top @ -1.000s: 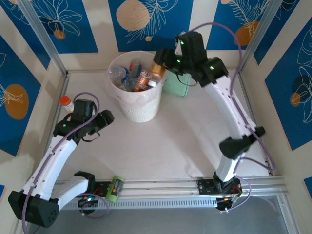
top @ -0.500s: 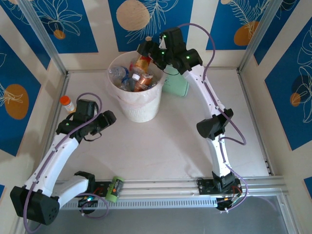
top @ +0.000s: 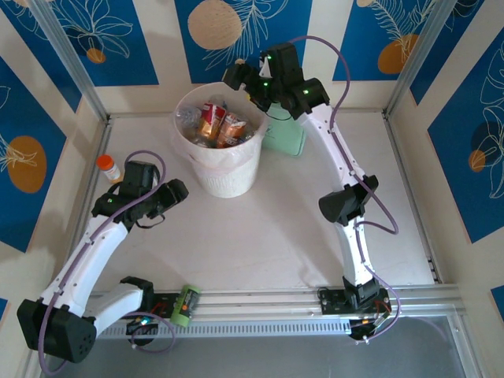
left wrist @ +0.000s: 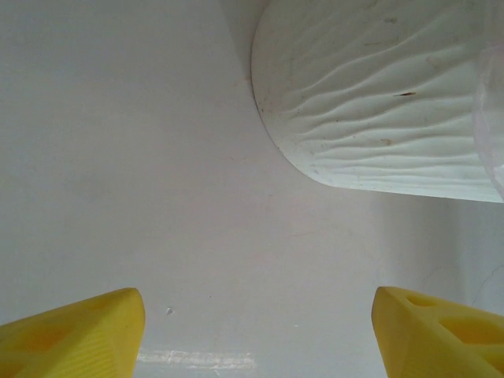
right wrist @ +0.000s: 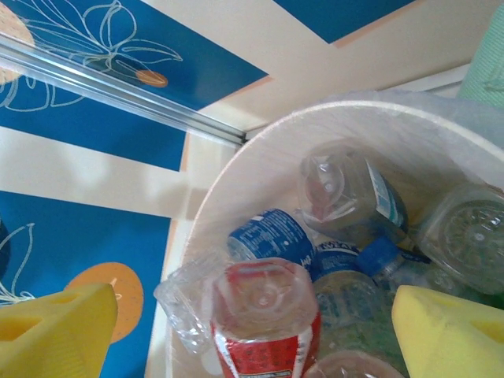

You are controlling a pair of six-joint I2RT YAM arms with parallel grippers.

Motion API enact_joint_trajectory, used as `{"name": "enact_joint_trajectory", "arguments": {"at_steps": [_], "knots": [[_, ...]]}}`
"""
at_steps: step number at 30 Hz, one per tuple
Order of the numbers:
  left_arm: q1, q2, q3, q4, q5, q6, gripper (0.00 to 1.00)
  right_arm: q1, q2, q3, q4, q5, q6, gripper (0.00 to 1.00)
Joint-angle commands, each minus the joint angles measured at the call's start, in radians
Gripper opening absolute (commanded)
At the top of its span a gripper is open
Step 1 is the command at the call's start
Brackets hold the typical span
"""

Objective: Put the plastic bottles in the bin

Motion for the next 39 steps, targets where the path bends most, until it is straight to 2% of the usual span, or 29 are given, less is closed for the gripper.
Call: {"name": "enact_joint_trajectory", "arguments": {"at_steps": [1,4,9,11,13,15,17,19,22,25,28,31,32,33,36,37,39], "knots": [[0.013,-0.012,0.018,0.011,-0.007,0.007,0.75,0.019,-0.128,-0.062,-0.057,0.063,-0.087,0.90],[0.013,-0.018,0.068,0.003,-0.040,0.047,0.76,0.045,-0.267,-0.236,-0.074,0.157,-0.171,0.90],[0.014,-0.075,0.097,0.077,-0.120,0.158,0.83,0.071,-0.625,-0.755,0.028,0.341,-0.260,0.92],[0.013,-0.108,0.071,0.115,-0.226,0.201,0.91,0.068,-0.770,-0.968,0.074,0.418,-0.267,0.94],[0.014,-0.136,0.028,0.170,-0.346,0.266,0.93,0.052,-0.904,-1.187,0.132,0.433,-0.290,0.97],[0.014,-0.166,-0.061,0.278,-0.454,0.350,0.99,0.027,-1.028,-1.410,0.185,0.441,-0.290,0.99],[0.014,-0.170,-0.169,0.394,-0.562,0.354,1.00,0.008,-1.135,-1.620,0.210,0.515,-0.267,0.99],[0.014,-0.176,-0.299,0.543,-0.585,0.437,1.00,-0.003,-1.235,-1.825,0.265,0.640,-0.299,0.99],[0.013,-0.175,-0.471,0.791,-0.653,0.468,1.00,-0.061,-1.340,-2.042,0.375,0.714,-0.357,0.99],[0.015,-0.099,-0.557,0.983,-0.719,0.546,1.00,-0.127,-1.365,-2.151,0.493,0.793,-0.318,0.99],[0.017,0.060,-0.586,1.139,-0.766,0.663,1.00,-0.233,-1.328,-2.166,0.583,0.796,-0.325,0.99],[0.023,0.220,-0.592,1.290,-0.735,0.735,1.00,-0.279,-1.215,-2.153,0.694,0.957,-0.407,0.99],[0.025,0.251,-0.568,1.282,-0.720,0.722,1.00,-0.291,-1.156,-2.153,0.750,1.015,-0.420,0.99],[0.030,0.280,-0.570,1.341,-0.701,0.730,1.00,-0.307,-1.101,-2.151,0.789,1.030,-0.426,0.99],[0.036,0.374,-0.578,1.553,-0.651,0.775,1.00,-0.367,-0.936,-2.180,1.005,1.013,-0.500,0.99],[0.038,0.402,-0.566,1.576,-0.634,0.805,1.00,-0.381,-0.919,-2.165,0.998,0.993,-0.524,0.99],[0.059,0.468,-0.576,1.657,-0.564,0.816,1.00,-0.417,-0.922,-2.226,1.240,0.868,-0.624,0.99]]}}
